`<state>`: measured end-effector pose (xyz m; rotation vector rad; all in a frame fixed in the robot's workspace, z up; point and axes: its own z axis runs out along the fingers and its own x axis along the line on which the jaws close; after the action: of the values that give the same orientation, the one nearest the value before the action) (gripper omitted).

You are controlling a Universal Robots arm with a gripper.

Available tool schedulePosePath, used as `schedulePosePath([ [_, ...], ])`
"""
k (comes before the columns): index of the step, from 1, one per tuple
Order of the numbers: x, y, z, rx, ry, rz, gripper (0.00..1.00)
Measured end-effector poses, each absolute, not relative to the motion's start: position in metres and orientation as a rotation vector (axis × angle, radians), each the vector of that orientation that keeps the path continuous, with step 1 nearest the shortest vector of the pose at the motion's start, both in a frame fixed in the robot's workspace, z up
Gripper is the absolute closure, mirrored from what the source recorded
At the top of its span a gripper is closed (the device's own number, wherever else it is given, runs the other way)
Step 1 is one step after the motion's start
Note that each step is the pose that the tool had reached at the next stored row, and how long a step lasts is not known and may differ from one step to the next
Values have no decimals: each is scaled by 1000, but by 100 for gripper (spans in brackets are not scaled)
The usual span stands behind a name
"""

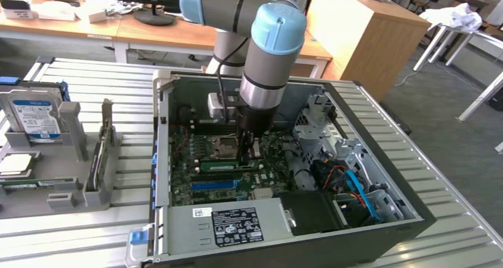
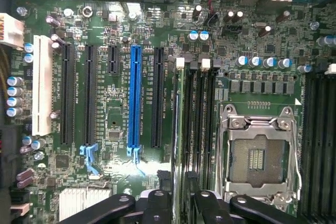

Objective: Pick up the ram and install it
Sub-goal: 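Insert the ram into the slot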

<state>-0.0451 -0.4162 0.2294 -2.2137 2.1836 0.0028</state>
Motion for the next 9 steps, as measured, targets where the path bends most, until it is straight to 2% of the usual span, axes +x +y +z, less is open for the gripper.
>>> schedulePosePath([
  [9, -45, -416, 261, -2214, 2184, 3, 75],
])
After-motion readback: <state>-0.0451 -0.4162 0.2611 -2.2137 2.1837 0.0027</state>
